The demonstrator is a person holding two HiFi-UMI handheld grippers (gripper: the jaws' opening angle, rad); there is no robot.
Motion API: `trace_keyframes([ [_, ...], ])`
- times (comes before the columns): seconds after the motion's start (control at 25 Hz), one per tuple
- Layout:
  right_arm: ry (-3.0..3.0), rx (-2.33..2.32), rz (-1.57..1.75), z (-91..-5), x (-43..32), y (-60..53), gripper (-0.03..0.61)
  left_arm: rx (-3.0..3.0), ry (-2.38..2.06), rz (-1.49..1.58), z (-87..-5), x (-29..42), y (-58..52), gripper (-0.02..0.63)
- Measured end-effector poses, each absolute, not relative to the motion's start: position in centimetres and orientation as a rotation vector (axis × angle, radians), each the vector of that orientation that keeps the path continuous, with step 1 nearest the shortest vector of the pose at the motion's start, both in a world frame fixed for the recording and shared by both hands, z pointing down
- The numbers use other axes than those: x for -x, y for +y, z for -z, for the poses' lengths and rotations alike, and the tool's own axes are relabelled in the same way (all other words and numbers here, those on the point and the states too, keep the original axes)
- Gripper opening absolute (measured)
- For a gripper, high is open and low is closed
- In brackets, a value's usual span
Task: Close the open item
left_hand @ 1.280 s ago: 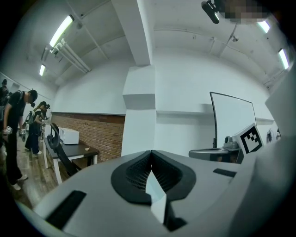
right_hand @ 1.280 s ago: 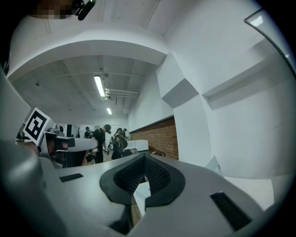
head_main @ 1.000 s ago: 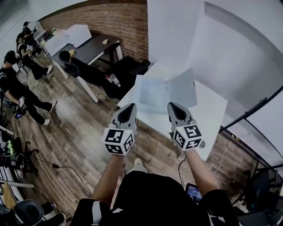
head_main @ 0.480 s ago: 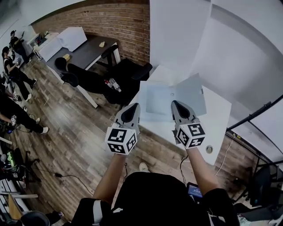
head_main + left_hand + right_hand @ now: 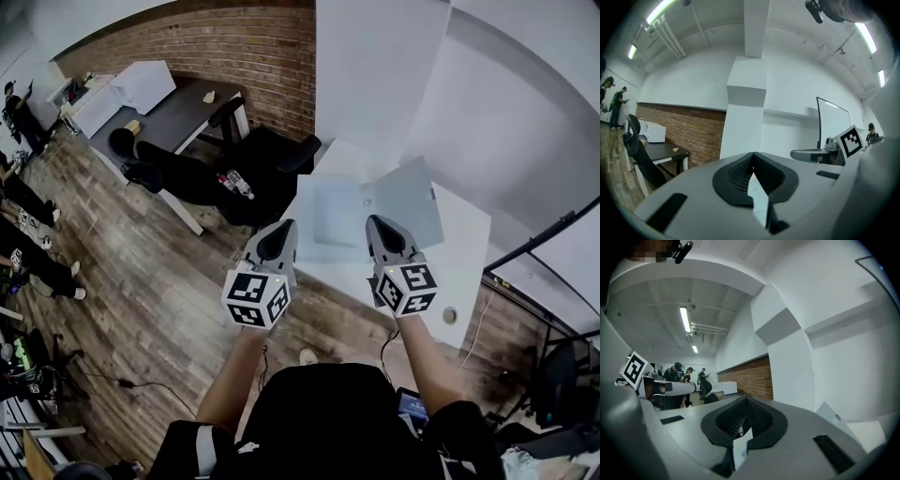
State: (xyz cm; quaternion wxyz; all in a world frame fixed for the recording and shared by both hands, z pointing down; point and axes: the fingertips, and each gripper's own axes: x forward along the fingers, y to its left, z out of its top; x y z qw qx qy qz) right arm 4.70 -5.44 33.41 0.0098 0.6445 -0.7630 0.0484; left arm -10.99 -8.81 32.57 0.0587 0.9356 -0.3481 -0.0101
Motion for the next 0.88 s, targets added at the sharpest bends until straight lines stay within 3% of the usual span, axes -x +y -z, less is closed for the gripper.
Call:
trace_keyframes([
  [0.88,-2.153,-2.241,-0.227,-36.0,-19.6,-5.1,0.038,-2.904,-0.745,-0.034,-34.7,-4.6,-11.1,0.014],
])
